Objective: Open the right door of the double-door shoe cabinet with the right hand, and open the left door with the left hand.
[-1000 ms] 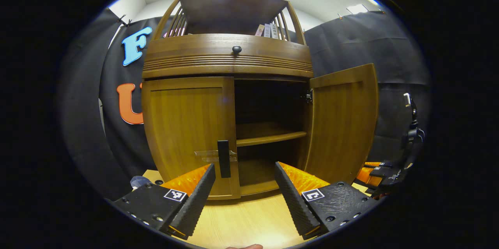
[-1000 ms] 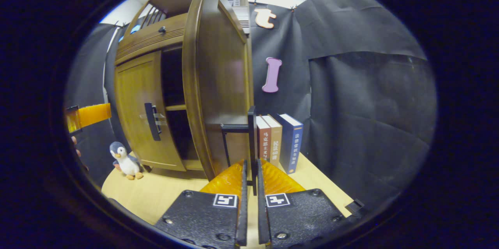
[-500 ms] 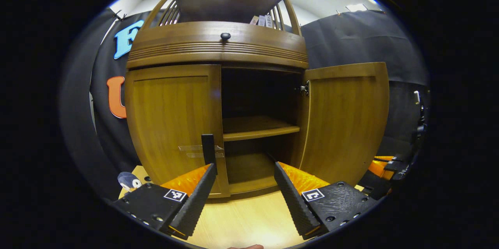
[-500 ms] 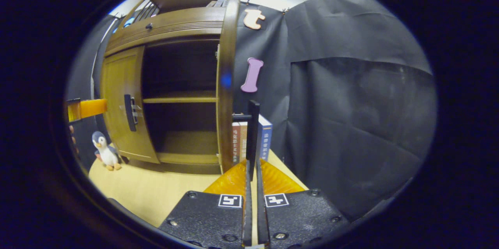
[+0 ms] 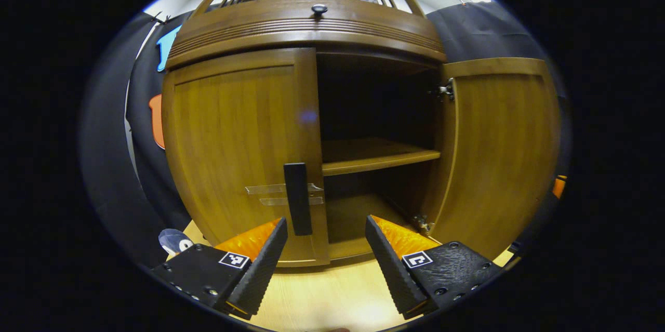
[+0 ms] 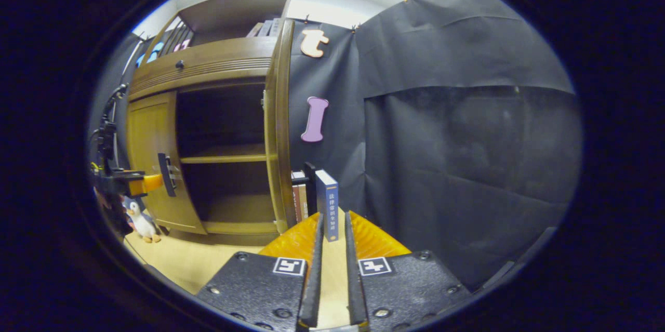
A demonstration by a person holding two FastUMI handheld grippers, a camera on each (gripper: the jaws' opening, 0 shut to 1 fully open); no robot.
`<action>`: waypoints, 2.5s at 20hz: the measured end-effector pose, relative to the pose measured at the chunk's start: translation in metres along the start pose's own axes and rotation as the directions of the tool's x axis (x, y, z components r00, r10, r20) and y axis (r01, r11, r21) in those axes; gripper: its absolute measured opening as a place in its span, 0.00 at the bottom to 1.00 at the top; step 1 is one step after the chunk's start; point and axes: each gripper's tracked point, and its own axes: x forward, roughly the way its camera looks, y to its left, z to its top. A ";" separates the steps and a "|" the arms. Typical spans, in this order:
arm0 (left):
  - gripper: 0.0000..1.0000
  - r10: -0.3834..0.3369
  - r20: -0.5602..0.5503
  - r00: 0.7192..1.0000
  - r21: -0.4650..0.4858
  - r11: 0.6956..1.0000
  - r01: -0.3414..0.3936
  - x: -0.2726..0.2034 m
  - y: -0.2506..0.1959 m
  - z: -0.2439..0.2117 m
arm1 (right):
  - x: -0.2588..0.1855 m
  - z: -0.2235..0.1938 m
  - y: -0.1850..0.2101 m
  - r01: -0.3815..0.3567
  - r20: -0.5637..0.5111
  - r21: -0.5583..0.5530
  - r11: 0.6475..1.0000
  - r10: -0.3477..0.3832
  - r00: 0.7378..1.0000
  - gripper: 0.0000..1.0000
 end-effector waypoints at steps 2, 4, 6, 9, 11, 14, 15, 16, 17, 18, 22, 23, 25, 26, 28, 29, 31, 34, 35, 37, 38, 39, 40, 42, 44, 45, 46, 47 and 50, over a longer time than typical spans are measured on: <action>0.92 0.022 -0.010 1.000 -0.003 1.000 -0.022 0.017 0.011 -0.005 | -0.004 0.002 0.004 0.000 -0.009 -0.016 1.000 0.000 1.000 0.37; 0.92 0.039 -0.015 0.999 -0.004 0.999 -0.039 0.032 0.019 -0.010 | -0.009 0.009 0.016 -0.023 0.004 -0.026 0.999 0.024 1.000 0.41; 0.92 0.024 -0.016 1.000 -0.018 1.000 -0.025 0.040 0.019 -0.013 | -0.012 0.014 0.026 -0.050 0.015 -0.036 0.998 0.051 0.999 0.45; 0.91 0.024 -0.012 1.000 -0.004 1.000 -0.024 0.058 0.021 -0.014 | -0.013 0.019 0.039 -0.095 0.030 -0.020 0.995 0.095 0.995 0.49; 0.97 0.037 -0.007 0.999 0.017 0.999 -0.037 0.068 0.025 -0.012 | -0.011 0.016 0.048 -0.114 0.017 0.004 0.993 0.114 0.993 0.48; 0.65 0.060 -0.018 0.998 0.008 0.998 -0.060 0.082 0.036 -0.018 | -0.009 0.020 0.058 -0.135 0.020 0.012 0.991 0.135 0.991 0.50; 0.67 0.059 -0.026 0.998 0.000 0.998 -0.059 0.085 0.038 -0.019 | -0.008 0.020 0.061 -0.141 0.023 0.009 0.990 0.141 0.990 0.53; 0.63 0.057 -0.014 0.998 -0.006 0.998 -0.057 0.087 0.040 -0.020 | -0.008 0.020 0.064 -0.146 0.025 0.005 0.989 0.146 0.989 0.54; 0.53 0.053 -0.002 0.999 -0.012 0.999 -0.053 0.092 0.041 -0.019 | -0.007 0.020 0.066 -0.152 0.024 -0.001 0.988 0.152 0.988 0.55; 0.67 0.051 0.009 0.999 -0.020 0.998 -0.051 0.091 0.041 -0.015 | -0.006 0.020 0.068 -0.154 0.021 -0.008 0.988 0.154 0.988 0.55; 0.40 0.025 0.015 1.000 -0.040 0.999 -0.025 0.099 0.035 -0.010 | -0.002 0.018 0.078 -0.173 0.022 -0.029 0.984 0.174 0.985 0.55; 0.37 0.037 0.013 0.999 -0.036 0.999 -0.037 0.102 0.034 -0.011 | -0.001 0.016 0.080 -0.179 0.015 -0.033 0.983 0.180 0.984 0.55; 0.33 0.054 0.020 0.998 -0.032 0.998 -0.054 0.102 0.036 -0.011 | 0.001 0.014 0.083 -0.182 0.008 -0.040 0.982 0.183 0.983 0.55; 0.30 0.055 0.024 0.998 -0.038 0.998 -0.054 0.102 0.036 -0.010 | 0.002 0.013 0.086 -0.188 0.005 -0.043 0.981 0.189 0.982 0.55; 0.27 0.053 0.020 0.998 -0.039 0.998 -0.052 0.102 0.036 -0.011 | 0.004 0.010 0.091 -0.200 -0.002 -0.051 0.979 0.200 0.980 0.55; 0.28 0.056 0.015 0.998 -0.041 0.998 -0.055 0.100 0.036 -0.012 | 0.004 0.009 0.092 -0.203 -0.006 -0.056 0.978 0.203 0.979 0.55; 0.27 0.059 0.011 0.998 -0.040 0.997 -0.058 0.097 0.036 -0.012 | 0.006 0.007 0.096 -0.210 -0.012 -0.059 0.976 0.209 0.978 0.55; 0.28 0.053 0.009 0.999 -0.045 0.998 -0.053 0.089 0.035 -0.014 | 0.010 0.004 0.103 -0.227 -0.018 -0.055 0.972 0.226 0.974 0.53; 0.28 0.049 0.008 0.999 -0.048 0.998 -0.048 0.085 0.035 -0.015 | 0.009 0.004 0.105 -0.235 -0.019 -0.053 0.970 0.235 0.972 0.53; 0.28 0.057 0.003 0.998 -0.059 0.997 -0.057 0.074 0.036 -0.018 | 0.008 0.002 0.108 -0.242 -0.020 -0.053 0.969 0.241 0.970 0.53; 0.28 0.062 0.004 0.998 -0.062 0.996 -0.062 0.072 0.037 -0.018 | 0.007 0.001 0.109 -0.247 -0.022 -0.051 0.968 0.246 0.969 0.53; 0.28 0.065 0.005 0.998 -0.060 0.996 -0.064 0.068 0.037 -0.019 | 0.006 -0.002 0.110 -0.252 -0.024 -0.049 0.966 0.251 0.968 0.53; 0.27 0.067 0.005 0.998 -0.056 0.996 -0.067 0.063 0.038 -0.021 | 0.004 -0.003 0.113 -0.264 -0.025 -0.046 0.963 0.263 0.964 0.55; 0.27 0.073 -0.001 0.997 -0.062 0.995 -0.073 0.054 0.039 -0.023 | 0.003 -0.004 0.117 -0.281 -0.029 -0.048 0.959 0.279 0.960 0.55; 0.27 0.078 0.000 0.997 -0.068 0.995 -0.078 0.043 0.041 -0.025 | 0.003 -0.005 0.121 -0.292 -0.031 -0.049 0.955 0.291 0.956 0.55; 0.28 0.082 0.000 0.997 -0.075 0.994 -0.082 0.036 0.043 -0.027 | 0.002 -0.006 0.125 -0.304 -0.033 -0.047 0.952 0.302 0.953 0.53; 0.27 0.082 0.001 0.997 -0.081 0.993 -0.082 0.031 0.044 -0.028 | 0.001 -0.007 0.128 -0.312 -0.038 -0.046 0.949 0.311 0.950 0.53; 0.27 0.079 0.000 0.997 -0.090 0.993 -0.079 0.026 0.045 -0.029 | 0.000 -0.010 0.130 -0.325 -0.043 -0.040 0.945 0.324 0.945 0.53; 0.28 0.084 -0.008 0.996 -0.118 0.989 -0.084 0.014 0.049 -0.033 | -0.002 -0.012 0.140 -0.356 -0.060 -0.024 0.934 0.354 0.933 0.53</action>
